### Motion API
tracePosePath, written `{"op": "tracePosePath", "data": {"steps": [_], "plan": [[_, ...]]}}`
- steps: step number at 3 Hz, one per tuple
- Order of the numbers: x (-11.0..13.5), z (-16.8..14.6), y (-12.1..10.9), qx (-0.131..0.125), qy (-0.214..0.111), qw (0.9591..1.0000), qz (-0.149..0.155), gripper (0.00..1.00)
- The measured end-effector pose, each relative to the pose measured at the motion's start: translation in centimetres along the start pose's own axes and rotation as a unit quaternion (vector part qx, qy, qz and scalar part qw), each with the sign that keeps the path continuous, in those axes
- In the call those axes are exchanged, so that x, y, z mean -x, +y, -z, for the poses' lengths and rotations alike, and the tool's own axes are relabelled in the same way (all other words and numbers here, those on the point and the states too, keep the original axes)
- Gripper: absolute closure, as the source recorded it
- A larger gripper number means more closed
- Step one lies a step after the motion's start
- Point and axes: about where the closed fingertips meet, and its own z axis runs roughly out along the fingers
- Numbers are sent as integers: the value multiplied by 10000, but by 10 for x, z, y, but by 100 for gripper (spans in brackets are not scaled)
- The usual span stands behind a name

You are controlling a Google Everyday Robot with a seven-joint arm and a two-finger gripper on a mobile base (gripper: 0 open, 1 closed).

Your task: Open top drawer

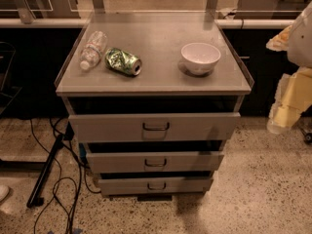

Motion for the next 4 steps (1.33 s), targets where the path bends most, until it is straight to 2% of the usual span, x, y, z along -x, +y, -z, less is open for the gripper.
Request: {"op": "tracePosePath", "data": {"steps": [1, 4], "plan": [[0, 0, 0, 0, 0, 10000, 0, 0], [-2, -74, 32, 349, 94, 9991, 218, 0]]}}
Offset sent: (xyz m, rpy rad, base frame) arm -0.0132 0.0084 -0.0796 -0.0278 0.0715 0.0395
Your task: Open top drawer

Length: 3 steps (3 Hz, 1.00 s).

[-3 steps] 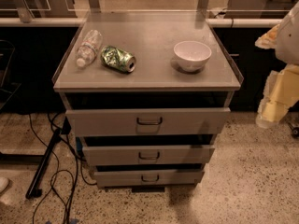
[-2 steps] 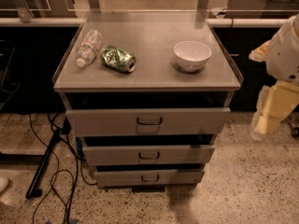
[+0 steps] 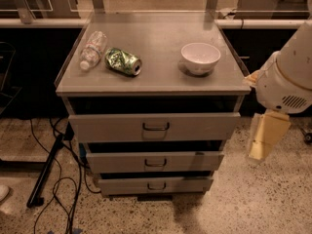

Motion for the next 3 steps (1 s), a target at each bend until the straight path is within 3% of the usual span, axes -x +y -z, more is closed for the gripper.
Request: {"op": "tracePosePath", "data": {"steps": [1, 3], "plan": [[18, -55, -2, 320, -41, 9993, 211, 0], [21, -64, -1, 407, -100, 9988, 252, 0]]}}
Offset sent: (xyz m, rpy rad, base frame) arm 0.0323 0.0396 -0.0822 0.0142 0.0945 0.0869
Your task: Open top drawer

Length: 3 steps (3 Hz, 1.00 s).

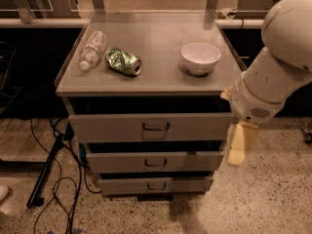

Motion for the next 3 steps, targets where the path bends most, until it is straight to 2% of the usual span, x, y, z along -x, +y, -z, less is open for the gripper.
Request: {"op": "tracePosePath", "data": {"steps": [1, 2, 3], "plan": [[12, -32, -7, 129, -10, 9998, 120, 0], [35, -72, -34, 139, 100, 9991, 390, 0], [35, -72, -34, 139, 100, 9991, 390, 0]]}}
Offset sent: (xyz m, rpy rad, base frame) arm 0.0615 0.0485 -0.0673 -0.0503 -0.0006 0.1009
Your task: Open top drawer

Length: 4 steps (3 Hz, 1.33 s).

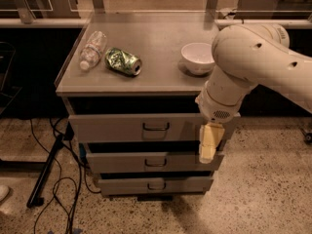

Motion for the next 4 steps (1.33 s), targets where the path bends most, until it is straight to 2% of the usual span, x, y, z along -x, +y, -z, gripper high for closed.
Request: {"op": "tracePosePath", "data": {"steps": [1, 2, 4], "plan": [[6, -23, 3, 185, 47, 9998, 26, 0], [18, -55, -7, 351, 123, 9993, 42, 0], [23, -82, -40, 351, 298, 9989, 65, 0]]}}
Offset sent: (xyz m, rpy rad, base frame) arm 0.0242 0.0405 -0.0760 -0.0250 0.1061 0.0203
